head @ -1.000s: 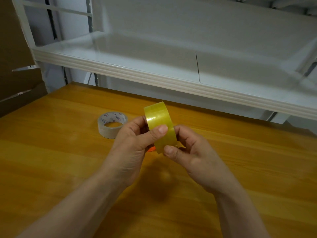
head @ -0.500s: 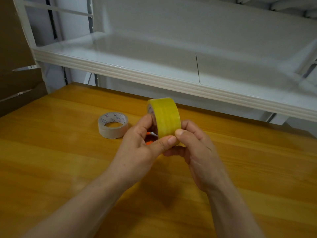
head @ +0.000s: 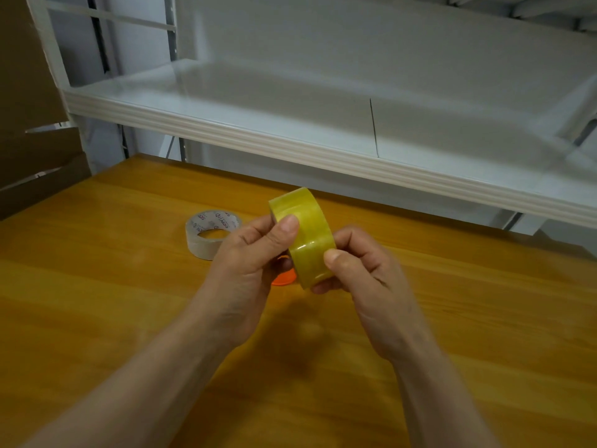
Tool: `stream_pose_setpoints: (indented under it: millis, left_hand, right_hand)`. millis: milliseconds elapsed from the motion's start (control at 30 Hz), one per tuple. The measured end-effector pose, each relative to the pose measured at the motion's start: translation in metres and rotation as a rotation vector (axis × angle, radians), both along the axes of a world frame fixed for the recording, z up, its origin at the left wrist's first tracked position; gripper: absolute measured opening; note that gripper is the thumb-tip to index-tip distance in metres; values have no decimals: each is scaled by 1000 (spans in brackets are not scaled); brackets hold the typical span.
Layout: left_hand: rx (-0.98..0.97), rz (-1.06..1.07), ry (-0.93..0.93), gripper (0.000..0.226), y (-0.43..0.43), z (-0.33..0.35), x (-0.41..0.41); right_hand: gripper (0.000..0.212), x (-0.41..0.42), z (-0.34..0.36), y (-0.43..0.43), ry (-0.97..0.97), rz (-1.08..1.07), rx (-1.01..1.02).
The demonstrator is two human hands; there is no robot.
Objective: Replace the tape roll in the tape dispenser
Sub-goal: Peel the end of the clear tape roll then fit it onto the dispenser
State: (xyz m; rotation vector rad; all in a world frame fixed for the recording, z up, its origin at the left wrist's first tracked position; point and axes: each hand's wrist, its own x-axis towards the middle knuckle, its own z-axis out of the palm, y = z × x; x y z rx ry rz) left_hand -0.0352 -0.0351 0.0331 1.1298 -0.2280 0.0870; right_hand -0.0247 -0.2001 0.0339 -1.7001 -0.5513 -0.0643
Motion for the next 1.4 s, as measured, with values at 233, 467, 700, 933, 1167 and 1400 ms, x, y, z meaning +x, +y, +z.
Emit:
stream_pose_setpoints:
  millis: [233, 467, 700, 933, 1167, 1400]
  left_hand:
    - [36, -42, -43, 32, 3, -3, 2]
    - [186, -19, -173, 25, -5, -4, -3]
    - [57, -21, -31, 51, -6, -4, -3]
    - [81, -18, -86, 34, -5, -8, 0]
    - [133, -25, -114, 39, -8, -10, -1]
    - [216, -17, -166, 38, -8, -11, -2]
  right_hand:
    - [21, -1, 1, 1, -1, -14, 17]
    - [16, -1, 2, 1, 6, -34, 51]
    - [24, -2, 1, 4, 18, -12, 32]
    - [22, -2, 0, 5, 14, -29, 29]
    - [21, -2, 2, 5, 1, -58, 21]
    - [18, -3, 4, 4, -11, -62, 10]
